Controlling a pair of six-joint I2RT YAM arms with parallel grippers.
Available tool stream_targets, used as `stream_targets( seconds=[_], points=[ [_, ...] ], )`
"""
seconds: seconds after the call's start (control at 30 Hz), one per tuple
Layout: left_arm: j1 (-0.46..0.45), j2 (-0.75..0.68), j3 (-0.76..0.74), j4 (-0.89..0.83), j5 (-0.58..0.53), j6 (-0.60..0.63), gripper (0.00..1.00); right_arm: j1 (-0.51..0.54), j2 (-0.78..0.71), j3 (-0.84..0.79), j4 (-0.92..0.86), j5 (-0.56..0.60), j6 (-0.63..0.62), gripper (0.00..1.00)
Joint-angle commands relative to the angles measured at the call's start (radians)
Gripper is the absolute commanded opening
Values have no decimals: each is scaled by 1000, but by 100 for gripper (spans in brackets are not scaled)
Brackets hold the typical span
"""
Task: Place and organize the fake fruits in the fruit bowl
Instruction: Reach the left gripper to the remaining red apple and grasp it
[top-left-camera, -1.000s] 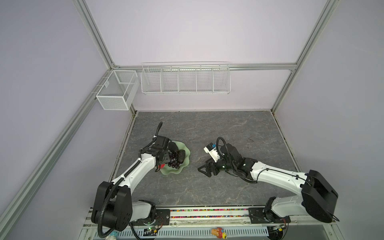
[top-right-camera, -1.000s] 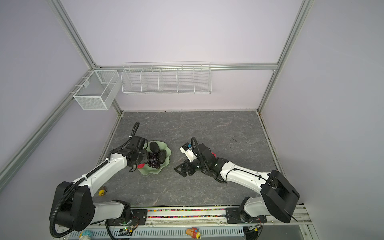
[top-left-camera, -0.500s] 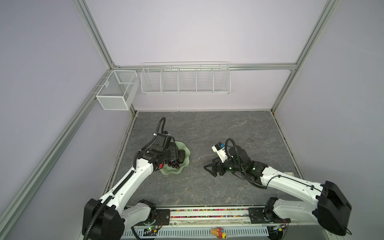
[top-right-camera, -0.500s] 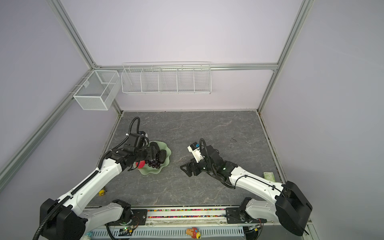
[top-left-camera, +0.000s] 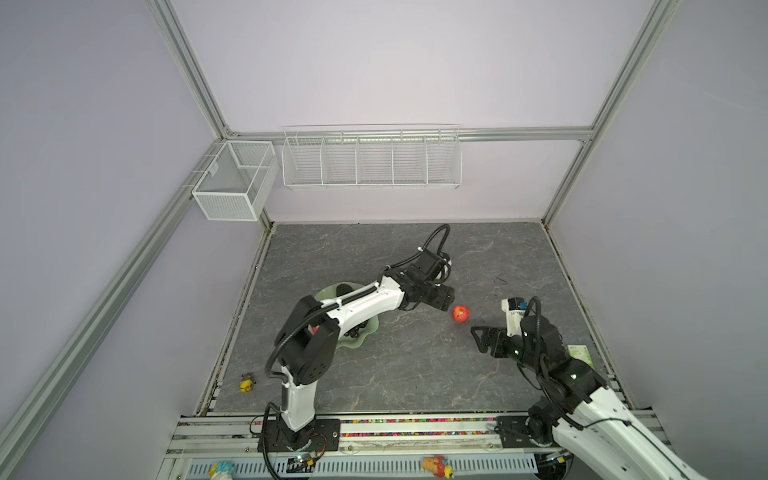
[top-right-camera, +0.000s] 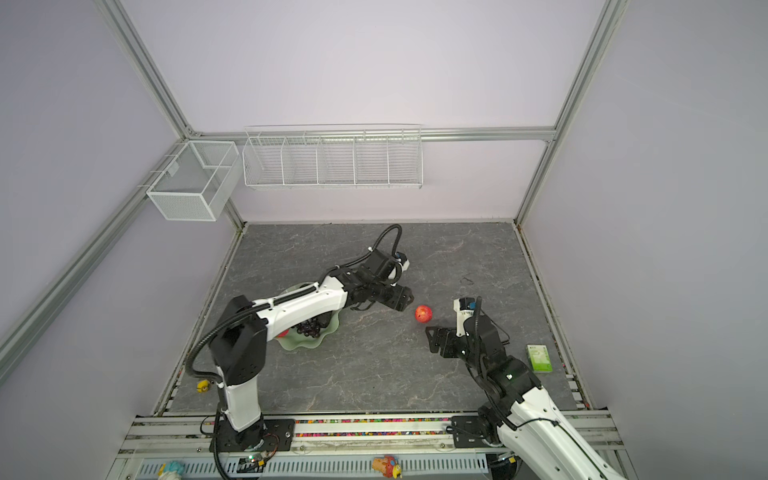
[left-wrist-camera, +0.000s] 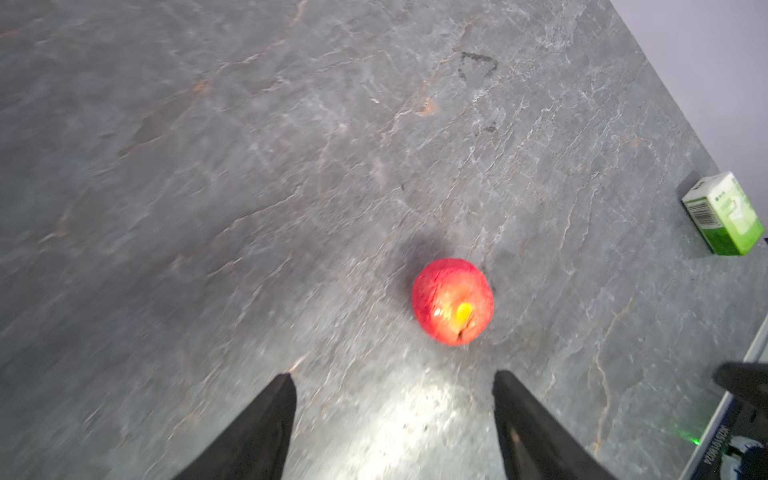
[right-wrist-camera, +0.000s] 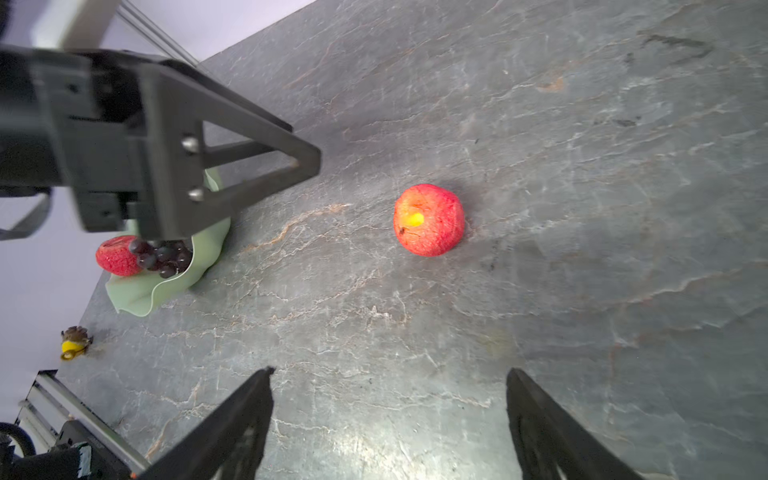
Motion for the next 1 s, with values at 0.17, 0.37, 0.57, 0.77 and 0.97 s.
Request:
stream_targets(
  seconds=[0.17,0.37,0.57,0.77,0.97],
  points=[
    [-73,155,161,-99,3,15,76,-12,-27,-36,-100,8,29,89],
    [-87,220,175,-85,-22,-14,74,-17,25,-22,-69,-16,12,89],
    [-87,252,176,-47,-88,-30,65,-18,33,-11,-68,-14,8,89],
    [-80,200,147,-13,-55,-38,52,-22,16,-14,-73,-7,12,89],
    [-27,6,-4,61,-10,-96,45,-22,63,5,-26,-36,-18,89]
  ],
)
